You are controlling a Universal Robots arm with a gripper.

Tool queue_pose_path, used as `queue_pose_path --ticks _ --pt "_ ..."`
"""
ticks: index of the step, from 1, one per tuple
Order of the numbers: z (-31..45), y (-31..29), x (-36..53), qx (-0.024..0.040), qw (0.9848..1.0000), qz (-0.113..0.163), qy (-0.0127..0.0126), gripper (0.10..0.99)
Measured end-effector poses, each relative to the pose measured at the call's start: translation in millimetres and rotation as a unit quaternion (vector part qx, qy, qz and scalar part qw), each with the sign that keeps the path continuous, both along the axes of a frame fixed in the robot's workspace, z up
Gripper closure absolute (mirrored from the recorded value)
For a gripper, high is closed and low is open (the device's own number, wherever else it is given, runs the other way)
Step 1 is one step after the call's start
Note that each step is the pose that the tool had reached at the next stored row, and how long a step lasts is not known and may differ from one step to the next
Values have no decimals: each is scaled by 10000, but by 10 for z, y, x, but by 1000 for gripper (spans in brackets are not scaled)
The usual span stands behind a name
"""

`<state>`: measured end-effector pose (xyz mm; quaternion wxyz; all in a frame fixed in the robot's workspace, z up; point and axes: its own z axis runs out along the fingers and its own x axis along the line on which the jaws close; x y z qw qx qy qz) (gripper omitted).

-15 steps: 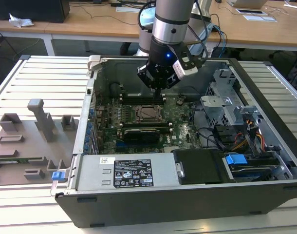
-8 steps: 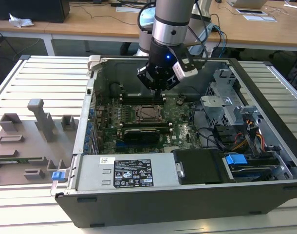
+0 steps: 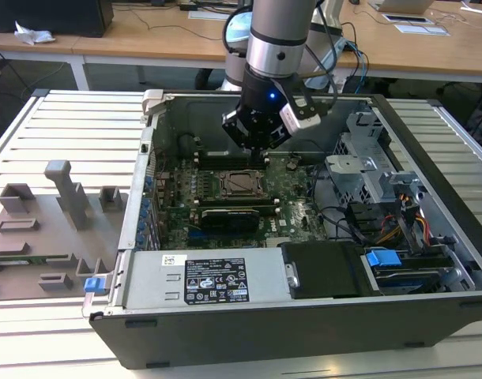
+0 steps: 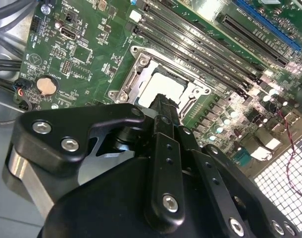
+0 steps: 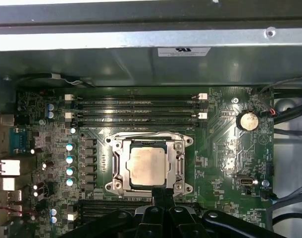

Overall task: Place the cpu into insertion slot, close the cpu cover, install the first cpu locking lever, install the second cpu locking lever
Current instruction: 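Install the second cpu locking lever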

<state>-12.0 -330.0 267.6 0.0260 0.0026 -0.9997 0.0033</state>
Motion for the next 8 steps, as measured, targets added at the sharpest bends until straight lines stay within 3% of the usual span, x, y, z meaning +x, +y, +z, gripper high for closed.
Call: queue_pose_path --ticks 8 --pt "-34 -68 -25 0 10000 1 0 980"
